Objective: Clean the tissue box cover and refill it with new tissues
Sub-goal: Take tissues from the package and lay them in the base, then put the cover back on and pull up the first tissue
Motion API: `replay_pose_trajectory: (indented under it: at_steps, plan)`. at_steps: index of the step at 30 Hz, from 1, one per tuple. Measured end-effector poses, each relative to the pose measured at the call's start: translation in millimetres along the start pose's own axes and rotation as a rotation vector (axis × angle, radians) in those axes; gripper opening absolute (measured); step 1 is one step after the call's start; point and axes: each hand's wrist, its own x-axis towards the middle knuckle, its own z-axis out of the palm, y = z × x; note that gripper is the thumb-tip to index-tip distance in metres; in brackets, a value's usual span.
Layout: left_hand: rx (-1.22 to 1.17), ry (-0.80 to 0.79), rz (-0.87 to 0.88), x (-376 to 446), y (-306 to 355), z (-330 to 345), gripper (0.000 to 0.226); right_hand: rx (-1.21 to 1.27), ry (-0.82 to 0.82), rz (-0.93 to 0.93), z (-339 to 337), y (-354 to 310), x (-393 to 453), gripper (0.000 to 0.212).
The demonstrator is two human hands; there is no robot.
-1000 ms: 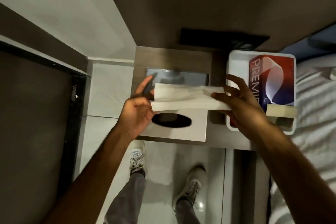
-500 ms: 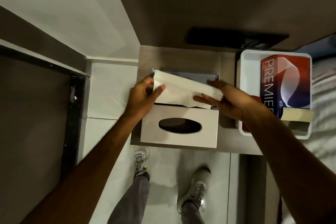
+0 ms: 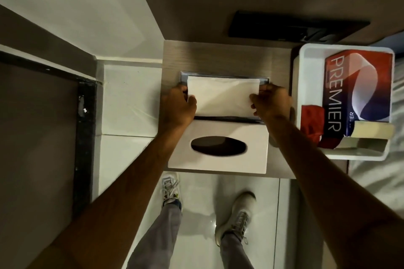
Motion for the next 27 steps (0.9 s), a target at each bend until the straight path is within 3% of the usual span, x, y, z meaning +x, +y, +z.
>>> replay_pose_trajectory:
  at_steps: [6, 9, 14, 16, 20, 27]
  plan:
    - [-0.005, -0.006, 0.058, -10.0, 6.4, -6.1, 0.032, -0.306, 0.16, -0.177, 1.0, 1.7, -9.4, 0.027]
    - [0.015, 0.006, 0.079, -18.5, 12.1, -13.1, 0.038, -0.305, 0.193, -0.245, -4.6, -3.8, -21.4, 0.026]
    - [-0.085, 0.187, 0.024, -58.2, -5.4, -28.8, 0.038, -0.239, 0.246, -0.401, -27.4, 9.9, -49.3, 0.031]
    - [-0.079, 0.159, -0.083, -79.8, -23.7, -29.4, 0.041, -0.203, 0.201, -0.338, -30.6, 35.6, -70.1, 0.046]
    - [-0.115, -0.136, -0.264, -105.1, -46.8, -19.0, 0.063, -0.174, 0.025, -0.078, -18.7, 88.4, -109.6, 0.083]
    - [-0.105, -0.064, -0.261, -117.5, -35.5, 1.3, 0.074, -0.092, 0.064, -0.059, 4.3, 101.8, -120.7, 0.074]
